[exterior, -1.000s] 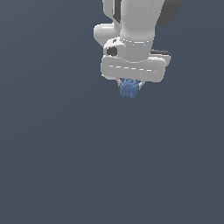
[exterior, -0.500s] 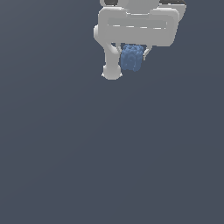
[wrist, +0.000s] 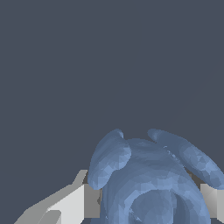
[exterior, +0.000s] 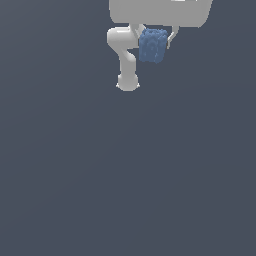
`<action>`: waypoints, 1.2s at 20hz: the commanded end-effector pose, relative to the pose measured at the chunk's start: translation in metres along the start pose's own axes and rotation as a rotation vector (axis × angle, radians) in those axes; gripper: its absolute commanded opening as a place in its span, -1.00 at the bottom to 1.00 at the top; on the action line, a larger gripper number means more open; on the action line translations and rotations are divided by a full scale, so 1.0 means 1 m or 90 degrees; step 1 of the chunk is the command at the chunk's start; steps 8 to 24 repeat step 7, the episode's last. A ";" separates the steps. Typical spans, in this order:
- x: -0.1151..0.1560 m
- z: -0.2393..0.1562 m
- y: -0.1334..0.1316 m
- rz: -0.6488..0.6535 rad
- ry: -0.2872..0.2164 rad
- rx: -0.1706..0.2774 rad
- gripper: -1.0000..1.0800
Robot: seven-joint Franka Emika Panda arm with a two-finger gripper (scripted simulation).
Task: Pick up the object and move it to a goal position.
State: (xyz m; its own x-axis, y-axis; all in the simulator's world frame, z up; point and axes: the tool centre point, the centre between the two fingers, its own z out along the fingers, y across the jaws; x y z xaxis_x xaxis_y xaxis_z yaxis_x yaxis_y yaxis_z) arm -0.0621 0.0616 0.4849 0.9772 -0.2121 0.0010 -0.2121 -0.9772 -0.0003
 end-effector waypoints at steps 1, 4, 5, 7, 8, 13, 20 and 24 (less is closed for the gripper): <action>0.000 -0.004 0.000 0.000 -0.001 0.000 -1.00; 0.000 -0.004 0.000 0.000 -0.001 0.000 -1.00; 0.000 -0.003 0.000 0.000 -0.001 0.000 -1.00; 0.001 -0.002 0.000 0.000 -0.001 0.000 -1.00; 0.001 -0.002 0.000 0.000 -0.001 0.000 -1.00; 0.001 -0.002 0.000 0.000 -0.001 0.000 -1.00; 0.001 -0.002 0.000 0.000 -0.001 0.000 -1.00; 0.001 -0.002 0.000 0.000 -0.001 0.000 -1.00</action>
